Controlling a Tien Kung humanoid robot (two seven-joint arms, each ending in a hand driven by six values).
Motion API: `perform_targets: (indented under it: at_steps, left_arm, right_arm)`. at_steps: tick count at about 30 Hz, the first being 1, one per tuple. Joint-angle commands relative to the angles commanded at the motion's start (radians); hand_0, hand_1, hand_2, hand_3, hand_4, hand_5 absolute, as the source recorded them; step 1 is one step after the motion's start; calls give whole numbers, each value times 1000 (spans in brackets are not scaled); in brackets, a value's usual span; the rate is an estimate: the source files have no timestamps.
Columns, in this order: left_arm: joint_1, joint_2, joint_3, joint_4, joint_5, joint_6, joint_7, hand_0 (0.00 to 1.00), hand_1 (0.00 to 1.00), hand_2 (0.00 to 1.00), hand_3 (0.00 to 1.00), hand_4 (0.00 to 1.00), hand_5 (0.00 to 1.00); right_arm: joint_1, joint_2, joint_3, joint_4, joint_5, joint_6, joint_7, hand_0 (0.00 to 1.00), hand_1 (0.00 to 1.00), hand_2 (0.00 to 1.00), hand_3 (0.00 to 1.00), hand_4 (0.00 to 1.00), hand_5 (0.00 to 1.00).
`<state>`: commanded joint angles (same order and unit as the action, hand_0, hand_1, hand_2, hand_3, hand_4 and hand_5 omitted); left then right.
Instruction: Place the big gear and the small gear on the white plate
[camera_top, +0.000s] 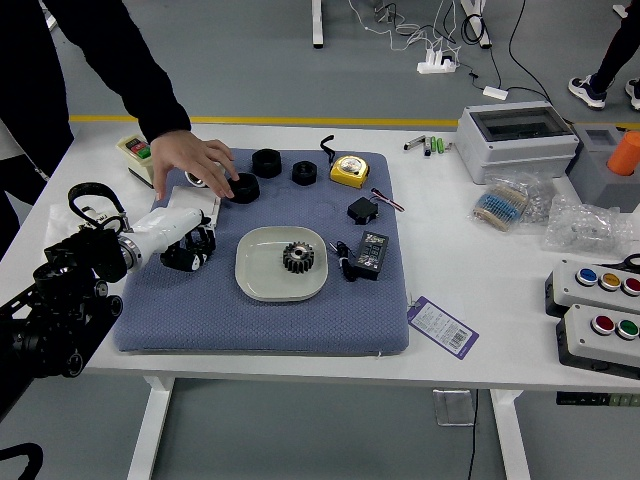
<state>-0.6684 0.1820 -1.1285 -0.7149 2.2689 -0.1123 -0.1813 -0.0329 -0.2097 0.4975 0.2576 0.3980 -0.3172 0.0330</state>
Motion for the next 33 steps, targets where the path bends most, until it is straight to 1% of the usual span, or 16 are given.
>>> perform_targets:
  at_steps: [4,5,6,10,11,13,17,21,24,25,28,30,32,33]
  left_arm:
    - [0,2,-1,3,0,-2,-1,273,314,365,418,41,2]
    - [0,3,-2,1,0,-2,-2,271,298,352,410,21,2]
    - [0,4,-3,0,0,-2,-2,271,298,352,410,21,2]
    - [2,10,-7,-15,0,-1,-3,271,298,352,410,21,2]
    - [2,11,-8,-16,0,-1,-3,272,294,346,405,2,2]
    - [3,14,-9,-26,0,-1,-3,272,294,346,405,2,2]
    - [6,23,-15,-79,0,-2,0,273,289,340,403,2,2]
    - [7,26,-10,-117,0,0,1,273,289,340,403,2,2]
    - [9,26,23,-197,0,2,4,273,289,338,403,2,2]
    - [9,26,27,-211,0,2,4,273,289,338,403,2,2]
    - [8,22,69,-276,0,1,7,273,289,338,403,2,2]
    - [8,22,73,-283,0,1,7,273,287,338,403,2,2]
    - [4,20,123,-331,0,-5,12,273,287,338,403,2,2]
    - [3,19,140,-342,0,-8,13,273,287,338,403,2,2]
  right_arm:
    - [2,0,5,0,-1,0,0,687,708,756,571,787,643]
    - [2,0,5,0,-2,0,0,688,708,756,571,788,643]
    - [2,0,5,0,-3,0,0,688,708,756,571,788,643]
    - [2,0,7,-1,-4,1,-1,688,708,756,571,788,643]
    - [2,0,7,-1,-5,1,-1,687,708,756,571,787,643]
    - [2,0,8,-1,-5,1,-1,687,708,756,571,787,643]
    - [2,0,10,-1,-6,2,-1,687,708,756,570,787,643]
    - [2,-1,11,-1,-7,2,-1,687,708,756,570,787,643]
    - [3,-1,11,-1,-7,2,-1,687,708,756,570,787,642]
    - [3,-1,12,-1,-8,2,-1,687,708,756,570,787,642]
    - [4,-1,12,-1,-9,1,-1,687,708,756,570,787,642]
    - [4,-1,12,-1,-9,1,-2,688,708,756,570,787,643]
    - [5,-2,13,-1,-9,1,-1,688,708,756,570,787,643]
    - [5,-2,13,-1,-9,1,-1,688,708,756,570,787,643]
